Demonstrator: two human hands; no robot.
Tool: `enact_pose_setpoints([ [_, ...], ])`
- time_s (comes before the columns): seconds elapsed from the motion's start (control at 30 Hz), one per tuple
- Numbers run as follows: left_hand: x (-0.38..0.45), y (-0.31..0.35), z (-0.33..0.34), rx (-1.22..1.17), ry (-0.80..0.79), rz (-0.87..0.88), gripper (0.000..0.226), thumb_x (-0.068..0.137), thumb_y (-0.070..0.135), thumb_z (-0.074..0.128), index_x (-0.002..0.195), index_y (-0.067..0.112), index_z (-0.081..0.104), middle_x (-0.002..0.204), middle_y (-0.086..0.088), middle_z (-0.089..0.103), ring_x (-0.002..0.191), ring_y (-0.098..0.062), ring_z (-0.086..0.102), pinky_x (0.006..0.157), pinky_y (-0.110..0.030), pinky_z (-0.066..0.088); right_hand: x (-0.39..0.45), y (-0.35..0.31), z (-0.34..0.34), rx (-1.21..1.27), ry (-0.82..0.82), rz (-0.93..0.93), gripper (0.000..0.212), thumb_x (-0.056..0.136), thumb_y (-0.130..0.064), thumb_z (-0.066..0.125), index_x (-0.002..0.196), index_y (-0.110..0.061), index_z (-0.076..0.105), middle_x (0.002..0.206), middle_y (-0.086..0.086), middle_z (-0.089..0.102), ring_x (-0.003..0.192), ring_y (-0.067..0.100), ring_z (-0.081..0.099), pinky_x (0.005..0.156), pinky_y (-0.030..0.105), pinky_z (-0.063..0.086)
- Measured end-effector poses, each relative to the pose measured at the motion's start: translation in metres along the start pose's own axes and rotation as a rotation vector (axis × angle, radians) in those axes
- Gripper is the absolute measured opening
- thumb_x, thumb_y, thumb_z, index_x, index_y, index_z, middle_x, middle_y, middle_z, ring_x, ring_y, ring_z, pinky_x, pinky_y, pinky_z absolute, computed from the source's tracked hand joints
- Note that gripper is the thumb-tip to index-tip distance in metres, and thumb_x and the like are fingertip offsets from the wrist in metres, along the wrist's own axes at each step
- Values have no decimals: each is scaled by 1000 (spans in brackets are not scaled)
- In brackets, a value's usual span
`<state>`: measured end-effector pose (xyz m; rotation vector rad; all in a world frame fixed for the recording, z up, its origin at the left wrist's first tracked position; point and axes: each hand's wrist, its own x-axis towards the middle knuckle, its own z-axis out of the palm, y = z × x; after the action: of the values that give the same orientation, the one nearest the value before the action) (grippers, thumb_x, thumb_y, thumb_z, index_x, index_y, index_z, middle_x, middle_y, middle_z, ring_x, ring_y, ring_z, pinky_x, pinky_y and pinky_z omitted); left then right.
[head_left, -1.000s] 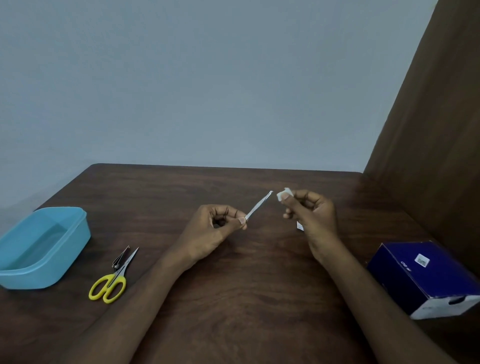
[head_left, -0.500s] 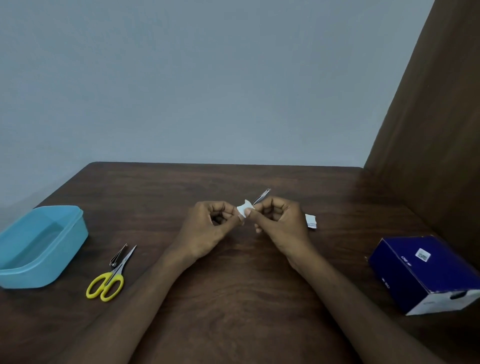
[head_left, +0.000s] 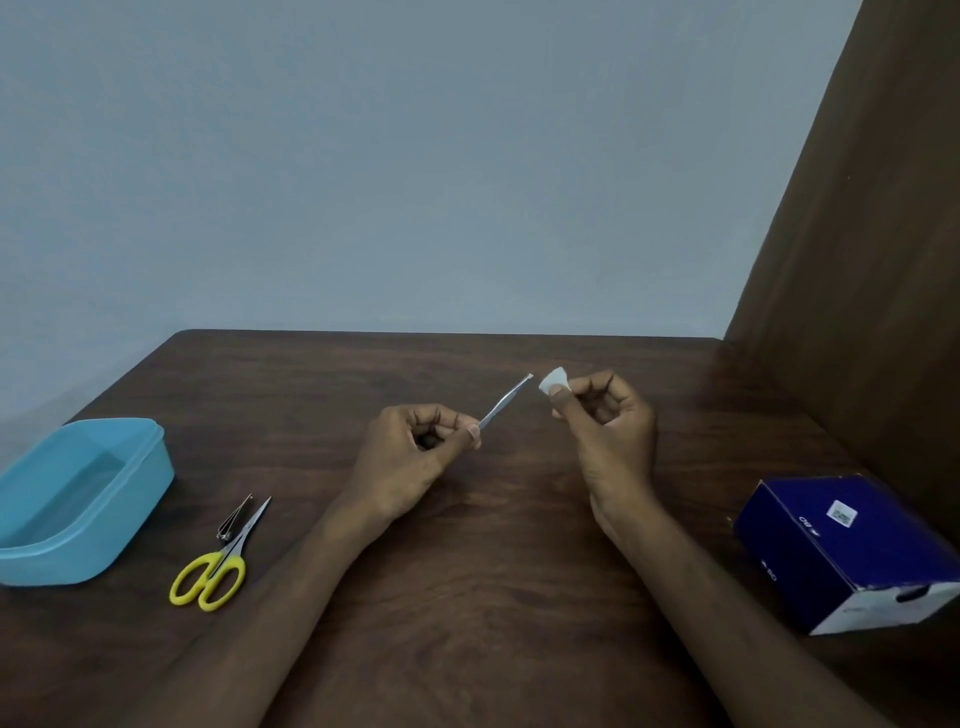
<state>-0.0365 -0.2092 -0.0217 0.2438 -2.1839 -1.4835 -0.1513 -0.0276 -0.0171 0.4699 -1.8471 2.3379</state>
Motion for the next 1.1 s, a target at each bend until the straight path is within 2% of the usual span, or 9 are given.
enact_pose_setpoints([
  [0.1,-2,4,0,22,-23,20,15,96,20,79,82,20,84,81,7,81,71,-6,66,66,-17,49,-3,3,4,-5,-31,-28,21,85,-8,89,84,-18,71,93,18,78,88,24,74,87,39,58],
  [0.17,-2,5,0,16,-27,21,15,96,19,79,82,18,84,80,9,80,67,-4,62,63,-15,47,-1,5,3,-12,0,-34,17,85,-10,89,88,-17,75,94,14,80,90,28,76,88,43,61],
  [0.3,-3,4,1,26,-45,27,16,96,18,79,81,18,83,78,9,79,64,-5,56,60,-17,44,2,5,0,-1,114,-27,13,86,-12,88,95,-18,81,93,4,82,87,15,75,92,53,64],
  [0.43,-3,4,1,38,-43,24,15,95,18,80,80,18,84,76,10,79,62,-1,57,60,-14,45,-3,0,3,18,22,-22,13,86,-13,89,97,-16,83,95,5,84,89,17,77,92,46,63],
  [0.57,-2,4,2,50,-17,9,12,94,19,82,82,18,84,75,1,79,63,-1,61,60,-14,46,-9,-1,6,14,-72,-17,13,87,-9,87,96,-16,83,94,5,84,85,15,76,84,35,62],
  [0.7,-2,2,1,58,3,-6,8,92,18,83,84,19,85,76,0,79,65,-6,64,62,-18,49,-12,-2,8,41,-136,33,13,91,-4,81,101,-12,80,92,7,83,69,12,70,67,27,59],
  [0.83,-3,2,-1,69,21,-11,7,92,18,82,85,19,85,77,-2,79,64,-6,63,60,-17,49,-16,-2,11,-4,-184,106,21,92,-4,79,111,-10,73,96,7,82,51,14,63,51,27,52],
  [1.0,-3,3,1,92,0,-2,7,91,16,83,86,20,85,78,-3,79,63,-6,62,58,-16,47,-11,-4,5,6,-191,130,21,92,0,77,107,-15,76,90,4,81,49,11,58,46,23,45],
  [1.1,-2,3,0,89,-2,6,7,92,17,83,86,20,85,78,-1,79,63,-4,62,58,-15,48,-12,-6,7,19,-186,139,12,93,-11,80,104,-13,78,92,5,82,47,10,55,43,23,42],
])
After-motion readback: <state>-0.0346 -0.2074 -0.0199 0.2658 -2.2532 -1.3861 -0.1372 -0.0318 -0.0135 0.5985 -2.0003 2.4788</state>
